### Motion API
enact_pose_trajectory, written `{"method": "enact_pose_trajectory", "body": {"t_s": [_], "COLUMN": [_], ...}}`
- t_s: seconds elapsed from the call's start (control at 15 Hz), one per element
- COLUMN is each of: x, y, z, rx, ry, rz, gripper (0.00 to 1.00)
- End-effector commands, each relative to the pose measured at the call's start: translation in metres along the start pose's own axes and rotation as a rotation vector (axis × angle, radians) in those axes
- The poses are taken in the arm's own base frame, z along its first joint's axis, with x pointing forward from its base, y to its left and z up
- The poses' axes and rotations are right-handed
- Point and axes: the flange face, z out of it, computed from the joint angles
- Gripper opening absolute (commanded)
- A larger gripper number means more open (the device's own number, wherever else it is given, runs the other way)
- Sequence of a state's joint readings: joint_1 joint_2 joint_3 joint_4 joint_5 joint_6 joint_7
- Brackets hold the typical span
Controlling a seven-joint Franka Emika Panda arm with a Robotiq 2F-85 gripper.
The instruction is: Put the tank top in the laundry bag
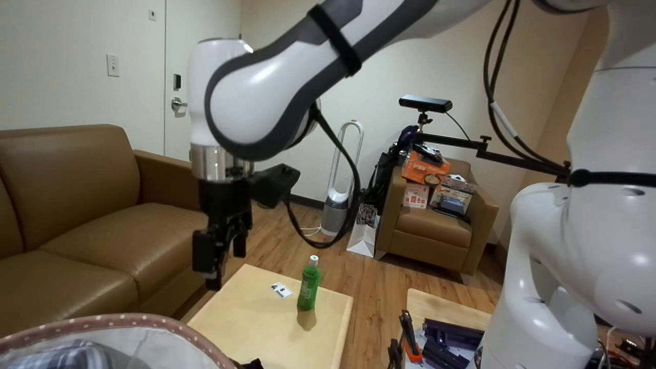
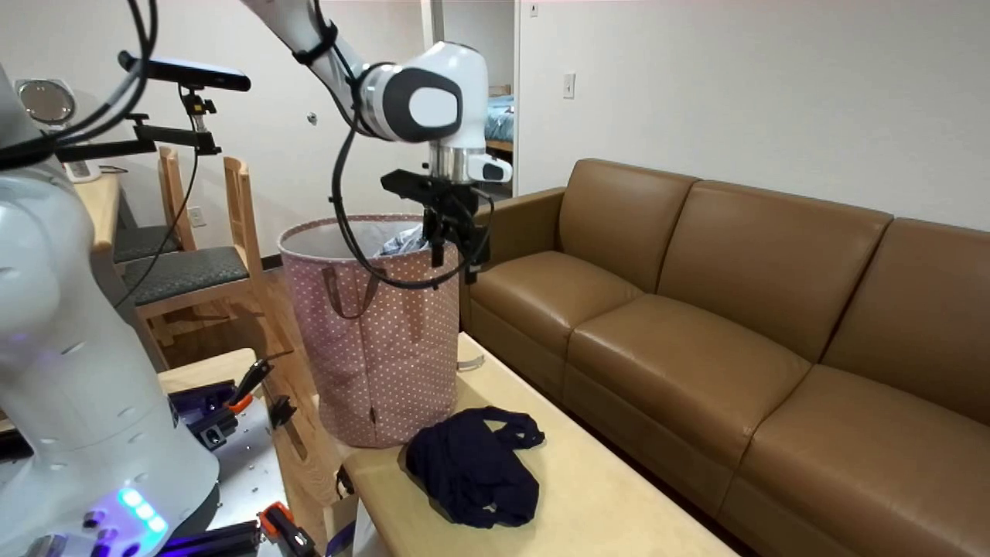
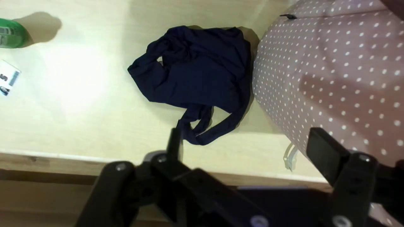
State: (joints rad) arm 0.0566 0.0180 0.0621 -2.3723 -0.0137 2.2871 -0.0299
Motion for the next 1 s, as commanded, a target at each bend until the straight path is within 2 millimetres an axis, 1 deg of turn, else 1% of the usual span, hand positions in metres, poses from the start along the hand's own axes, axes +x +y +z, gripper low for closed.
{"method": "enact_pose_trajectory", "body": {"t_s": [0.0, 0.07, 0.13, 0.27, 0.33, 0.4, 0.47, 0.53, 0.6, 0.67, 0.73, 0.8, 0.87, 0.93], "x": [0.004, 0.005, 0.006, 0.004, 0.006, 0.011, 0.020, 0.023, 0.029, 0.032, 0.036, 0.040, 0.044, 0.048], "y": [0.000, 0.000, 0.000, -0.003, -0.006, -0.006, -0.003, -0.002, 0.001, 0.001, 0.000, 0.000, 0.000, 0.001], "z": [0.015, 0.020, 0.017, 0.005, 0.007, 0.012, 0.027, 0.039, 0.063, 0.079, 0.105, 0.122, 0.147, 0.165], "rx": [0.003, 0.005, 0.004, -0.008, -0.093, -0.117, -0.121, -0.128, -0.119, -0.106, -0.089, -0.084, -0.088, -0.087], "ry": [-0.021, -0.030, -0.025, 0.013, 0.026, 0.013, -0.020, -0.051, -0.091, -0.118, -0.147, -0.173, -0.201, -0.231], "rz": [-0.002, -0.002, -0.002, 0.001, -0.032, -0.058, -0.070, -0.078, -0.101, -0.126, -0.178, -0.203, -0.237, -0.268], "gripper": [1.00, 1.00, 1.00, 1.00, 1.00, 1.00, 1.00, 1.00, 1.00, 1.00, 1.00, 1.00, 1.00, 1.00]}}
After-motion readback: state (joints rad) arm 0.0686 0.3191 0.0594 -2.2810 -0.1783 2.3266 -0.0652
